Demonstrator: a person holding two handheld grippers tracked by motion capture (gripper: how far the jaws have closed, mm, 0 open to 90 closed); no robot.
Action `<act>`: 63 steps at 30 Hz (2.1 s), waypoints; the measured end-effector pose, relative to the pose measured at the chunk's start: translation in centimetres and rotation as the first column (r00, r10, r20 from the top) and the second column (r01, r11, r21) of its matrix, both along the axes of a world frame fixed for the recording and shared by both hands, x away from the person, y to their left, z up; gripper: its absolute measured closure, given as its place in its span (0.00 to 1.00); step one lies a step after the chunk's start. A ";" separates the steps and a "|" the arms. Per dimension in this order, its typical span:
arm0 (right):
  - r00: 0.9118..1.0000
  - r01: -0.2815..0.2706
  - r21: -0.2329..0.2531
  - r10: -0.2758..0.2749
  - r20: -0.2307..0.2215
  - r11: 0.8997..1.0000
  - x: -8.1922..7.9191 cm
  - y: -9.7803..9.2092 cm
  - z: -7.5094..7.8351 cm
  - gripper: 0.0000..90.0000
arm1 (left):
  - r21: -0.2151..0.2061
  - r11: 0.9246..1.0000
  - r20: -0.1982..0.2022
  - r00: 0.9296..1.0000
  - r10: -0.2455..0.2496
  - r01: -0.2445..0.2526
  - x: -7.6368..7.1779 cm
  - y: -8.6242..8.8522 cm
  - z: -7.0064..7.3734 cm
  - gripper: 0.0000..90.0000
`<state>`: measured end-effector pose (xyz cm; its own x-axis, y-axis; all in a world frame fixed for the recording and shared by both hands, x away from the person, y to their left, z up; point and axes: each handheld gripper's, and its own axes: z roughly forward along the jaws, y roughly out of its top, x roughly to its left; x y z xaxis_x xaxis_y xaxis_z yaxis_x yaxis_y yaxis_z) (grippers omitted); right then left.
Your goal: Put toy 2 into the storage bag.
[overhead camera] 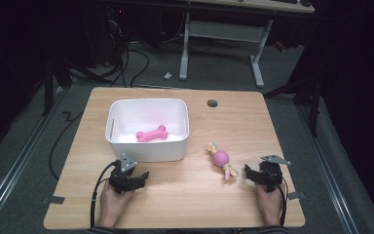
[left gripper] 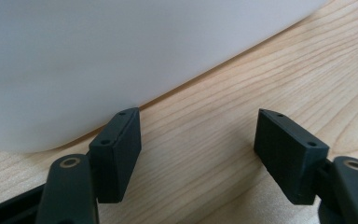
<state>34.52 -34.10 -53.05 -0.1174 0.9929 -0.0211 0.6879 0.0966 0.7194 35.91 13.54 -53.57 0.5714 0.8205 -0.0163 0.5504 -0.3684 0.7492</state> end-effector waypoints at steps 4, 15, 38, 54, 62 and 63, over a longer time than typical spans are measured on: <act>1.000 -0.006 -0.001 0.006 0.001 1.000 0.1 0.0 0.0 0.27 | 0.003 1.000 -0.001 1.000 0.003 -0.003 0.0 0.0 0.0 0.35; 0.999 -0.037 0.001 0.037 -0.014 0.999 -0.1 0.0 0.0 0.22 | 0.000 1.000 -0.006 1.000 0.001 -0.001 -0.1 -0.1 0.0 0.33; 0.983 -0.184 0.035 0.184 0.005 0.982 -3.8 2.7 2.8 0.33 | 0.000 1.000 -0.007 1.000 -0.004 0.004 -0.1 -0.1 0.0 0.31; 0.951 -0.309 -0.002 0.308 -0.007 0.951 -1.8 6.1 5.6 0.32 | 0.000 1.000 -0.007 1.000 -0.005 0.005 -0.1 -0.1 0.0 0.31; 0.944 -0.326 -0.017 0.324 -0.058 0.945 -0.3 7.4 6.2 0.33 | -0.003 1.000 -0.008 1.000 -0.004 0.004 -0.1 -0.1 0.0 0.31; 0.943 -0.328 -0.024 0.326 -0.063 0.944 -0.1 7.5 6.2 0.33 | -0.001 1.000 -0.008 1.000 -0.006 0.006 -0.1 -0.1 0.0 0.31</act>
